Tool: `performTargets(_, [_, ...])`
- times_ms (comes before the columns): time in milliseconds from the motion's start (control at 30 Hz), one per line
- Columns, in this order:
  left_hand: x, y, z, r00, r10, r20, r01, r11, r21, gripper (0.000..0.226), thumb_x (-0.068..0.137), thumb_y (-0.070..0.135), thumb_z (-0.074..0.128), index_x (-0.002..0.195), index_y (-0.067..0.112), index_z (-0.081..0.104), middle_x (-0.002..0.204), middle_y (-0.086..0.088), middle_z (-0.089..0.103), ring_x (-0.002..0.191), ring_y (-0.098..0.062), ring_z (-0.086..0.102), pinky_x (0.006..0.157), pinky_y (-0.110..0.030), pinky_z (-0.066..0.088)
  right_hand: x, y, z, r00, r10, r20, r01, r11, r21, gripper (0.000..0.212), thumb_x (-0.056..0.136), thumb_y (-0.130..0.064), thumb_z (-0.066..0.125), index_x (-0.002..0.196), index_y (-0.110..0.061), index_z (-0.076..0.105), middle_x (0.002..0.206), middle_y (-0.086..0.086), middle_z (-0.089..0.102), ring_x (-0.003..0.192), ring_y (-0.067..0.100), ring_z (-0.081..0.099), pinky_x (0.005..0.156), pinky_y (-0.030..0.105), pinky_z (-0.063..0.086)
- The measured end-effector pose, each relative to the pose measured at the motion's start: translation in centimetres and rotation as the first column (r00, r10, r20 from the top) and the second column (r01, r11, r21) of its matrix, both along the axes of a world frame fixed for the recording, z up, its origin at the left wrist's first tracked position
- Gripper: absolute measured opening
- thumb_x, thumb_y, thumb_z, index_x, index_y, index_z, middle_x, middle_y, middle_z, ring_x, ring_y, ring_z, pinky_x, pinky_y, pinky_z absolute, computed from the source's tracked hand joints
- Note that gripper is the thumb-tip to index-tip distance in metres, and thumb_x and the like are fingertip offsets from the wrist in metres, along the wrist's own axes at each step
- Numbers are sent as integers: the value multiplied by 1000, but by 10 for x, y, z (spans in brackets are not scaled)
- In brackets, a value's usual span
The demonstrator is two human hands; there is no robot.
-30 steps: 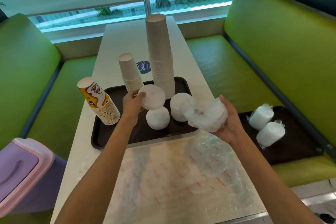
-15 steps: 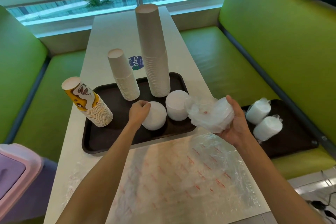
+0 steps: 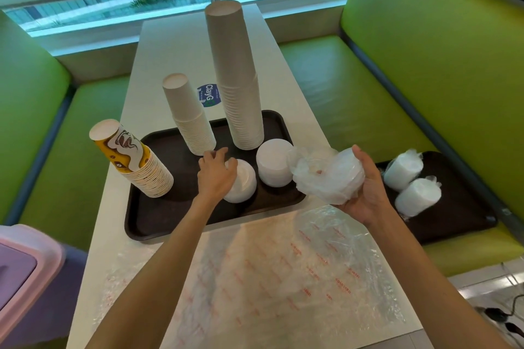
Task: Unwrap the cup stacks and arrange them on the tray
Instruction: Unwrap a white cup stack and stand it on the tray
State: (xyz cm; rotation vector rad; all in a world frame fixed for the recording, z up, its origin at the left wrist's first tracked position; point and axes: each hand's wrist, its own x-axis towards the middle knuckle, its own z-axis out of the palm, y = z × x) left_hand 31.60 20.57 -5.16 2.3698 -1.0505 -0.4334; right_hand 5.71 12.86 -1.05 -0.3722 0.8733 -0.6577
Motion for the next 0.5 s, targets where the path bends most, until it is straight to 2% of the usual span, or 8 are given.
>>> performTargets(67, [-1,-1,2,990,-126,61,119,988,100,62,92,42,53,147,20,30,150,-11,25,139,-31,21,108,-52,28,0,0,0,1000,-1,3,1,1000,2,68,58,-54,75,112,-16,59,111,13,66,119,31,57,82,45,52])
performTargets(133, [0,-1,0,964,-259,63,239,943,233,86,82,52,65,150,23,20,153,-9,16,141,-32,14,108,-57,27,0,0,2,1000,-5,-12,5,1000,5,64,65,-53,68,115,-16,58,111,13,66,112,28,61,81,43,53])
performTargets(233, [2,-1,-6,924,-380,37,341,865,369,111,69,52,77,151,24,8,156,-9,8,143,-33,7,110,-60,26,-3,0,2,1000,-8,-20,8,1000,1,59,69,-53,63,115,-16,57,111,13,65,104,26,63,78,41,54])
performTargets(367, [8,-7,-3,910,-415,18,366,821,439,112,68,43,82,152,24,9,153,-10,19,139,-35,23,108,-53,34,-7,0,4,1000,-6,-24,6,1000,-14,54,68,-52,62,108,-15,57,106,12,65,102,25,62,76,40,54])
performTargets(500, [13,-10,-1,917,-399,-19,371,832,412,109,65,48,82,150,24,18,148,-10,29,133,-33,34,106,-50,37,-10,1,6,1000,-3,-12,3,1000,-9,51,70,-52,61,106,-16,57,101,12,65,95,24,63,73,38,55])
